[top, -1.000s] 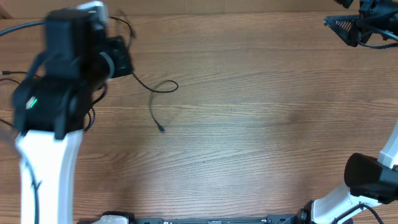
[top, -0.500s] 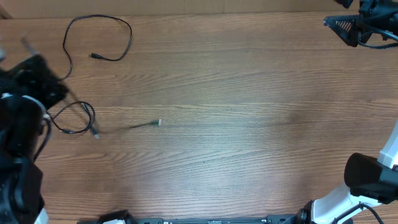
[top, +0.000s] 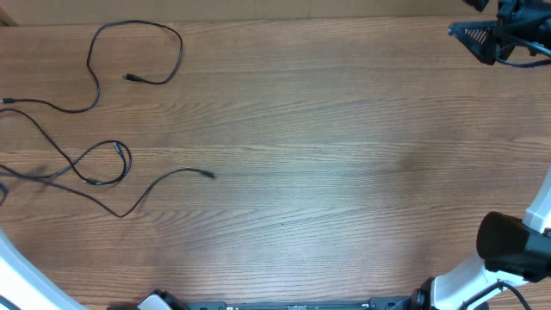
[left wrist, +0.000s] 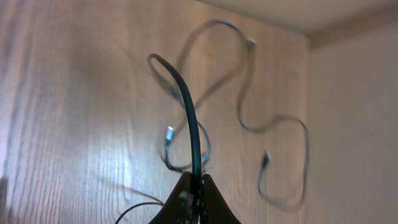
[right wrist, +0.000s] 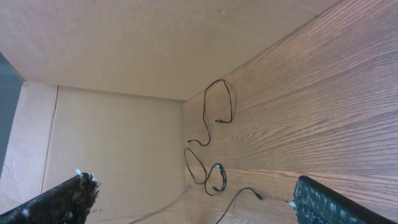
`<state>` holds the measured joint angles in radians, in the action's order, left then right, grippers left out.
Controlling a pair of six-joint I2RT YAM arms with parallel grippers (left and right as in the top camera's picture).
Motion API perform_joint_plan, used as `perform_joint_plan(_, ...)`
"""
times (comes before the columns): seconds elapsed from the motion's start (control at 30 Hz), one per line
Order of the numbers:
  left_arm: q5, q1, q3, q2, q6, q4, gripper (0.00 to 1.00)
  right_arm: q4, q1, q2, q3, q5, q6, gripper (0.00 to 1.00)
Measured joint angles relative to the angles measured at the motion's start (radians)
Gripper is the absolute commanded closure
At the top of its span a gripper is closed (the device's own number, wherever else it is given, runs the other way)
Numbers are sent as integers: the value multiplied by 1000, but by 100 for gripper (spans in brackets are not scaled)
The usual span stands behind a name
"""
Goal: Untangle cables
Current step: 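Pull the cable leftward and lay it stretched at the left, then retract the left gripper to the lower left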
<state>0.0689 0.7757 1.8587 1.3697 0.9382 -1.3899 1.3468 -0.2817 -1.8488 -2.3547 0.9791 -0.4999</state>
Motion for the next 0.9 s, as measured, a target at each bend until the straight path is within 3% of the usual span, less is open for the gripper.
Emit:
perform_joint_plan(0.3, 133, 154, 0, 163, 88, -23, 96, 1, 0, 0, 0, 0, 0, 0)
perform_joint_plan(0.43, 254, 165, 0, 248, 50, 2, 96, 0, 0, 0, 0, 0, -1, 0)
perform_joint_plan(0.8, 363, 169, 0, 493, -27, 41, 95, 1, 0, 0, 0, 0, 0, 0)
perform_joint_plan(0.83, 365, 170, 0, 512, -39, 48, 93, 1, 0, 0, 0, 0, 0, 0)
perform_joint_plan(0.9, 366, 171, 0, 547, -72, 58, 70, 0, 0, 0, 0, 0, 0, 0)
